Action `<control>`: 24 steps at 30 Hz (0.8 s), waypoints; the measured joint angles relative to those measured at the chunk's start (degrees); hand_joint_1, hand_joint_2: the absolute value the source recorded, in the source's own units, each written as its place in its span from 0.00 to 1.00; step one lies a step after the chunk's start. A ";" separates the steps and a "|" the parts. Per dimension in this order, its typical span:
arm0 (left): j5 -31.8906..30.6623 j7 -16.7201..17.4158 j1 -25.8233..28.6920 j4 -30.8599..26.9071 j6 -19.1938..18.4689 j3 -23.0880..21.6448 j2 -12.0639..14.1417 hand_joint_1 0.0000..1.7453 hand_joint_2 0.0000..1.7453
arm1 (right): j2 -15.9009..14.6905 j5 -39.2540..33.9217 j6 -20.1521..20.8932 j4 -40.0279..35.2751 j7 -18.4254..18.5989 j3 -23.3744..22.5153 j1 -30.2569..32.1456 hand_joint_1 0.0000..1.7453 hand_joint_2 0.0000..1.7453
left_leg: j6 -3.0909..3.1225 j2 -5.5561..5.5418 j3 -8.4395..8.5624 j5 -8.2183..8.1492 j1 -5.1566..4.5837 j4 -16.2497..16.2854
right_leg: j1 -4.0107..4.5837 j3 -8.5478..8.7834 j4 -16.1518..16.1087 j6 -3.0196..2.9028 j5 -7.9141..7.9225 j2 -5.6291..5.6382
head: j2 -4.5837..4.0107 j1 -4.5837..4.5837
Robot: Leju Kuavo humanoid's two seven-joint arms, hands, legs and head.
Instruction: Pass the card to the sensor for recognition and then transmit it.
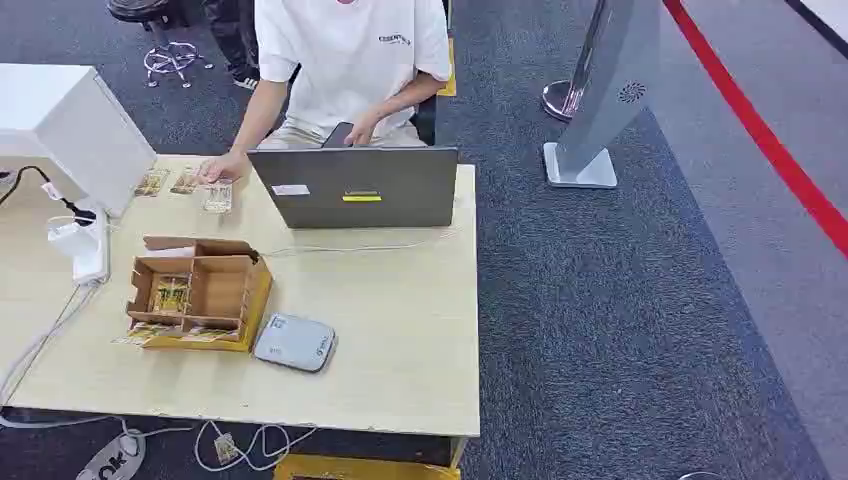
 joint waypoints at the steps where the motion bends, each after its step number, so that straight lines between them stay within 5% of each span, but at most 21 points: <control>1: -0.02 -0.32 0.04 -2.21 -0.02 -0.30 -0.11 0.00 1.00 | 0.02 0.52 -0.04 0.06 0.09 -0.09 -0.06 0.00 1.00 | 0.00 0.00 0.00 0.00 0.00 0.00 | 0.00 0.00 0.00 0.00 0.00 -0.01 | 0.00 0.00; 6: -3.77 -1.79 -0.33 -11.15 -0.57 -1.88 -0.20 0.00 1.00 | 0.07 2.78 -0.04 0.37 0.79 -0.13 -0.26 0.00 1.00 | 0.00 0.01 0.02 0.00 0.00 0.00 | -0.01 -0.01 0.00 0.00 0.01 0.01 | 0.00 -0.02; 12: -13.06 -2.05 -1.29 -15.91 3.96 -7.56 1.86 0.00 1.00 | 0.24 4.70 -0.02 0.52 1.22 -0.13 -0.51 0.00 1.00 | 0.00 0.01 0.02 0.00 0.00 0.00 | 0.00 -0.01 0.00 -0.02 0.02 0.01 | 0.00 0.00; 24: -34.06 2.67 -7.38 -17.59 10.84 -18.56 8.37 0.00 1.00 | 0.57 8.26 0.20 1.01 2.93 -0.04 -0.89 0.00 1.00 | 0.00 0.02 0.03 0.03 0.00 0.00 | 0.00 -0.01 0.01 -0.02 0.06 0.02 | 0.00 0.00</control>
